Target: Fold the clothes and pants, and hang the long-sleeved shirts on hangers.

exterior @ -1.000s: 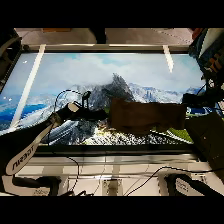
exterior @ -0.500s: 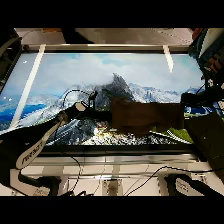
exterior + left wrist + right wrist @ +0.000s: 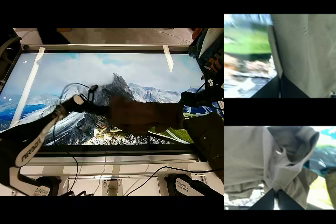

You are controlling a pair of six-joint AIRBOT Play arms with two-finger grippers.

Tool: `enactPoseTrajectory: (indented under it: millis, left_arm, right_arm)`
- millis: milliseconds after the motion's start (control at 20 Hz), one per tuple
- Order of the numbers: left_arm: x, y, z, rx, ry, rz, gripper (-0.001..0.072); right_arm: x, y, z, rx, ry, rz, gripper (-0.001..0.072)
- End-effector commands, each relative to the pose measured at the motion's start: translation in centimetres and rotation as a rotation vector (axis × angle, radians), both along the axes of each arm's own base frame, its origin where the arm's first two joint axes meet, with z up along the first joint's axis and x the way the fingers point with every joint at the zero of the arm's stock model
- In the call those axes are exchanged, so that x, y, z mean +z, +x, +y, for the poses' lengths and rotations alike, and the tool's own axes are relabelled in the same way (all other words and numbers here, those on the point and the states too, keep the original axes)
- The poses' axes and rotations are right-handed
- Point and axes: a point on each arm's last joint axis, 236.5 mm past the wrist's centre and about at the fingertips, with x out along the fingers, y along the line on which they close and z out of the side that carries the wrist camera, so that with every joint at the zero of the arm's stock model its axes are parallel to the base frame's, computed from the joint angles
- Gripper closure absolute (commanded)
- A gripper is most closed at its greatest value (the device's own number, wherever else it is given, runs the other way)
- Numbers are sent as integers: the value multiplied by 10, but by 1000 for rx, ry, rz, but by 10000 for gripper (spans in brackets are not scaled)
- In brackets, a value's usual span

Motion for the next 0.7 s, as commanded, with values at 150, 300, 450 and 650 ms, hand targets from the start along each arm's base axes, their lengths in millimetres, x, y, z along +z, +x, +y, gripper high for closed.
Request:
enactPoseTrajectory:
  millis: [150,300,450,650]
  left_arm:
    - [181,42,108,110,122,-462,691]
    - [285,27,165,243,157,-722,690]
    - [371,-7,207,358,194,-952,690]
    - [443,-66,247,450,315,-1172,690]
  right_arm:
    - [74,39,27,44,74,-358,691]
    - [117,37,24,22,36,-510,691]
    - [148,20,28,28,17,-588,691]
    - [191,-12,36,40,-12,-700,691]
